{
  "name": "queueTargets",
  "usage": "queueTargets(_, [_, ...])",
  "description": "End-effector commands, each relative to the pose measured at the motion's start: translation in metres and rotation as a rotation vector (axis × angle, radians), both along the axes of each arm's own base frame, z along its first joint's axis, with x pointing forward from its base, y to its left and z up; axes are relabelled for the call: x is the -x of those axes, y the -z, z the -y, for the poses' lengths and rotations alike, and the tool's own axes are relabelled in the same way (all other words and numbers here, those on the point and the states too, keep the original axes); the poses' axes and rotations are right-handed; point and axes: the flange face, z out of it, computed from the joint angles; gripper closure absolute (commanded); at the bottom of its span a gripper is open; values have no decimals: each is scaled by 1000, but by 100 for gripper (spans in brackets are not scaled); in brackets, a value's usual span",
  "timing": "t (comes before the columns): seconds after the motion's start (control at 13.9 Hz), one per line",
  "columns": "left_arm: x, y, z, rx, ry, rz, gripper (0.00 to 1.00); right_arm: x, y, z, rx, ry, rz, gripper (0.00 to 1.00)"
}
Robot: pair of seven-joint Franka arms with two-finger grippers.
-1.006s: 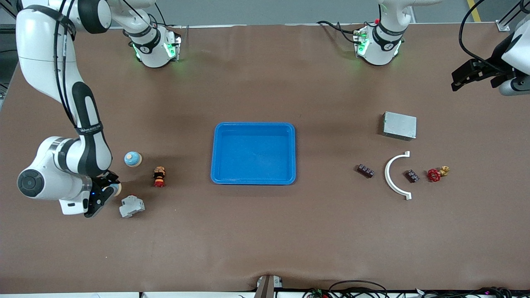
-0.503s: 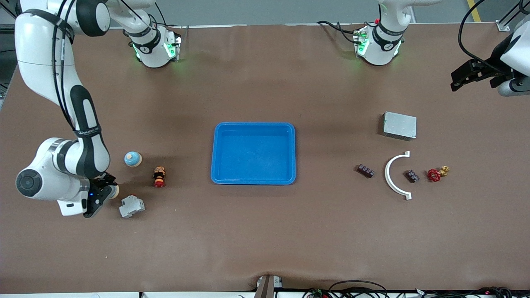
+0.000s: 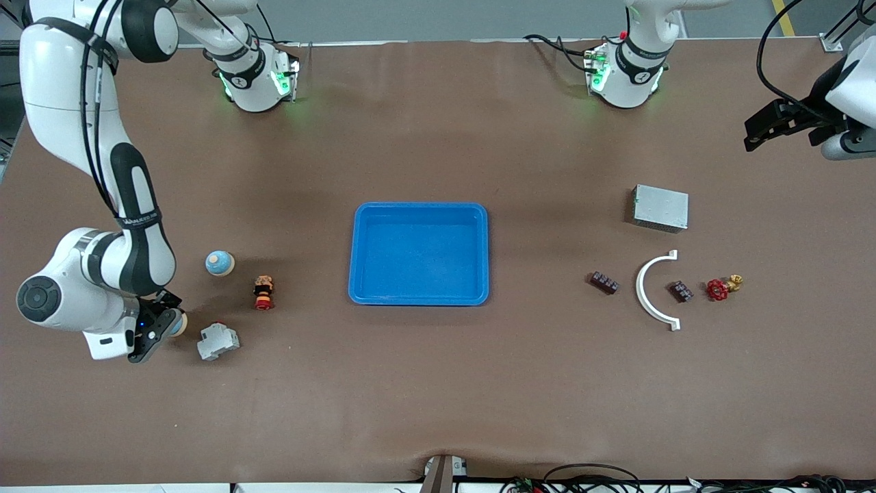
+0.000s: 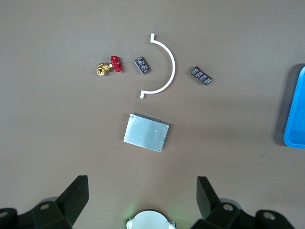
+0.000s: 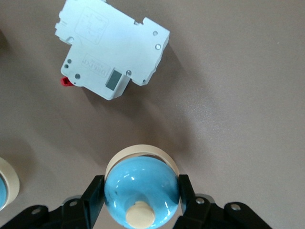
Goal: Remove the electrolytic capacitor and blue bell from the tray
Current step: 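Lower the bell beside the white block and open the right gripper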
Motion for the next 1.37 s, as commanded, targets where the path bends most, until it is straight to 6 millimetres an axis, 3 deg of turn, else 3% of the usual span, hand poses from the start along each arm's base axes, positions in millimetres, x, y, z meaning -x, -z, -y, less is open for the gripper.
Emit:
queueTargets(0.0, [3,-2,-1,17,-4,0,0,-4,3,1,1,-16,7,47])
queueTargets(0.07, [3,-2,-1,17,-4,0,0,-4,2,1,0,-14,8,13])
queueTargets(0.14, [3,-1,-1,17,-4,-1,0,-4,2,1,-2,-13,9,0])
queueTargets(0.43, [2,-1,-1,17,-2,0,0,-2,-3,-2,-19,10,-16,0])
queueTargets(0.57, [2,-1,-1,17,-2,0,0,0,-13,-16,-43,22,-42,0])
queueTargets(0.86, [3,1,-1,17,-4,-5,0,12,-18,-58,-86,359,-152,0])
queueTargets(1.01, [2,0,-1,17,-3,-1,0,17,-39,-69,-90,517,-197,0])
queueTargets(1.29, [0,0,0,18,-1,12,0,31,-102,-90,-49,808,-249,0])
